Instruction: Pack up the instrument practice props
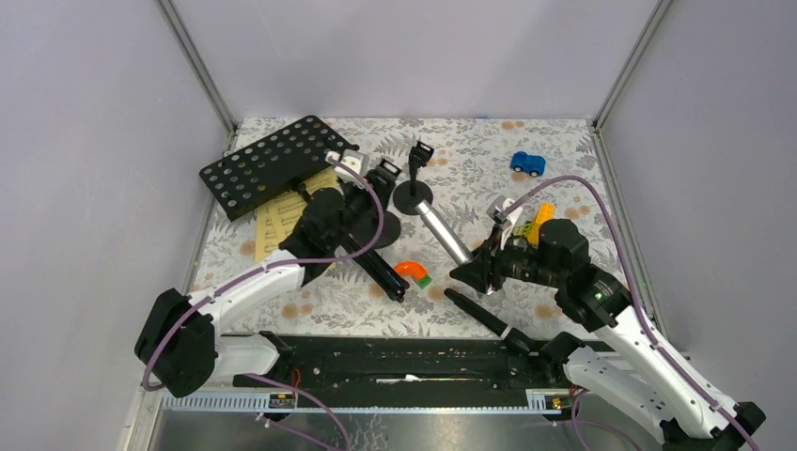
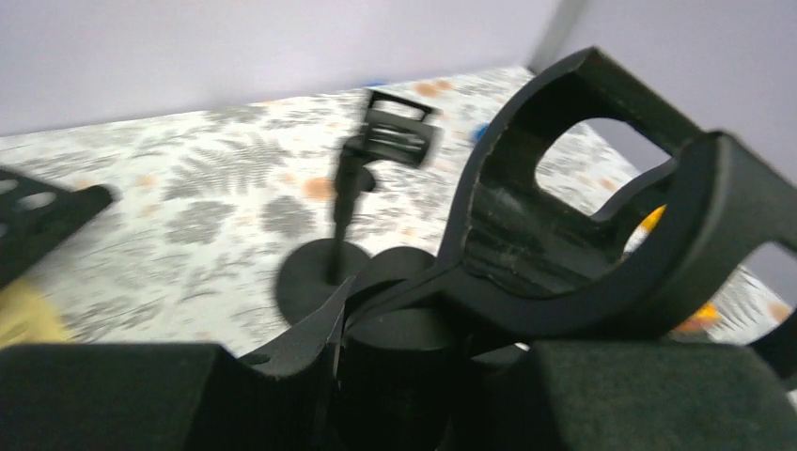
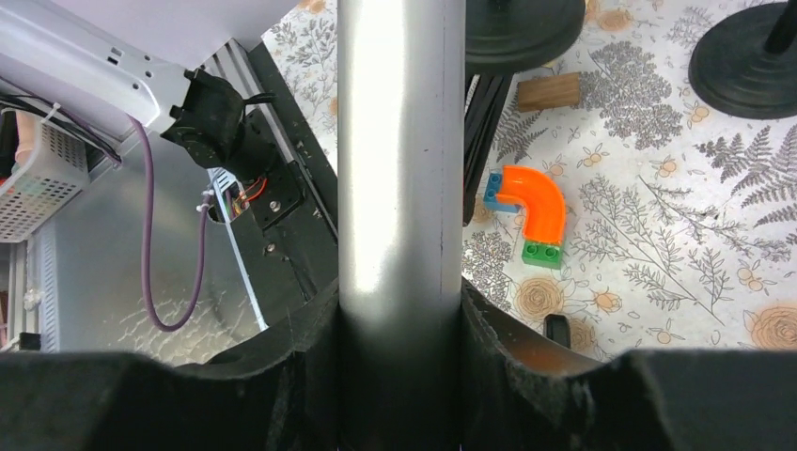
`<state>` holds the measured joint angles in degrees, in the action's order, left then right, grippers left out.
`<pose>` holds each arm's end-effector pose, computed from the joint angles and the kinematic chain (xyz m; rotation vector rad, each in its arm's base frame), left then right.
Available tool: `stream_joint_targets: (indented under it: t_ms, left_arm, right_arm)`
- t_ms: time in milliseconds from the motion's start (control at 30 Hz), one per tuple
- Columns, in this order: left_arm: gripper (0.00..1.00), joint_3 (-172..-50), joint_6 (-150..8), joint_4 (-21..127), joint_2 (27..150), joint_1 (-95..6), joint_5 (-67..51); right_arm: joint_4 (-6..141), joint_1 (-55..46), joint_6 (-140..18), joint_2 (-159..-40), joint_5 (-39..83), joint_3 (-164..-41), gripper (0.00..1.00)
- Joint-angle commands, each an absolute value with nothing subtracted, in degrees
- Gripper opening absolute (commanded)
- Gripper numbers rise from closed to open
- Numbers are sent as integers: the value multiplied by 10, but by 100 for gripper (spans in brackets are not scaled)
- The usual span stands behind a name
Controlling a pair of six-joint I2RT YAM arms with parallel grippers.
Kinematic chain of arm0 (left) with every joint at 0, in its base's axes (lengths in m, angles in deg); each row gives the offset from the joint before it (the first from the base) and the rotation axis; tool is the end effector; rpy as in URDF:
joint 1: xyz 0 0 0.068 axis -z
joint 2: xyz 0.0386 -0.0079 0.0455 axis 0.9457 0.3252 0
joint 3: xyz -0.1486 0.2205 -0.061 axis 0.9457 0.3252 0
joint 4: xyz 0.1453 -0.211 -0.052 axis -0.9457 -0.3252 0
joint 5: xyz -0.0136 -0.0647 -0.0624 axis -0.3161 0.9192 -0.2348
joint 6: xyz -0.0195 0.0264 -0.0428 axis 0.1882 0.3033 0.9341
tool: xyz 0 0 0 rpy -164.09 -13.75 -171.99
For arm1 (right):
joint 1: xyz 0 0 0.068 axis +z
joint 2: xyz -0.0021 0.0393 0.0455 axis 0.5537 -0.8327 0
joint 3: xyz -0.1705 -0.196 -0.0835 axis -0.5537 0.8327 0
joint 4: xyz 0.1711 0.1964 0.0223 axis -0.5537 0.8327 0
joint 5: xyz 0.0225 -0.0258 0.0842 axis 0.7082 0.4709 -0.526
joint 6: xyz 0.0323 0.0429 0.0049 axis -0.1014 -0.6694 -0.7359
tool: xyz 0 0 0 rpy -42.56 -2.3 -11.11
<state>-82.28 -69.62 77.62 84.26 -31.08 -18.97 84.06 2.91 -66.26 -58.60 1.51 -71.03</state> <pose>0.2220 -0.1835 0.3010 0.3354 1.5915 -0.6814 0.1194 0.1096 0.3353 -0.7642 1.7413 1.0372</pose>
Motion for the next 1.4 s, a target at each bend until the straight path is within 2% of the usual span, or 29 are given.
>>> stream_joint_targets:
  t_ms: [0,233,333,567,700,867,933,1033,1067,1367]
  left_arm:
    - [0,-856,-692,785,797,-335,-256]
    - [0,-850,-707,726,723,-335,-262]
    - [0,-831,-716,704,665,-335,-287]
    - [0,-839,-735,592,569,-336,-326]
    - [0,-841,-719,556,542,-336,-372]
    - [0,-833,-715,542,529,-337,-370]
    - [0,-829,-717,541,526,-336,-361]
    - [0,-819,-717,544,524,-336,-361]
    - [0,-813,-716,546,523,-336,-365]
    - [0,-785,-707,561,529,-336,-374]
  right_arm:
    - [848,32,-639,-558,-14,-739,0]
    - [830,33,-628,-548,38,-691,0]
    - [804,32,-654,-570,113,-666,0]
    - [865,33,-802,-727,376,-688,0]
    - [837,32,-851,-829,424,-687,0]
    - [794,32,-876,-917,504,-686,0]
    - [788,33,-869,-939,511,-692,8]
    - [786,32,-845,-967,499,-699,37]
    - [787,33,-840,-973,502,-699,42]
    - [798,31,-825,-1056,571,-721,55]
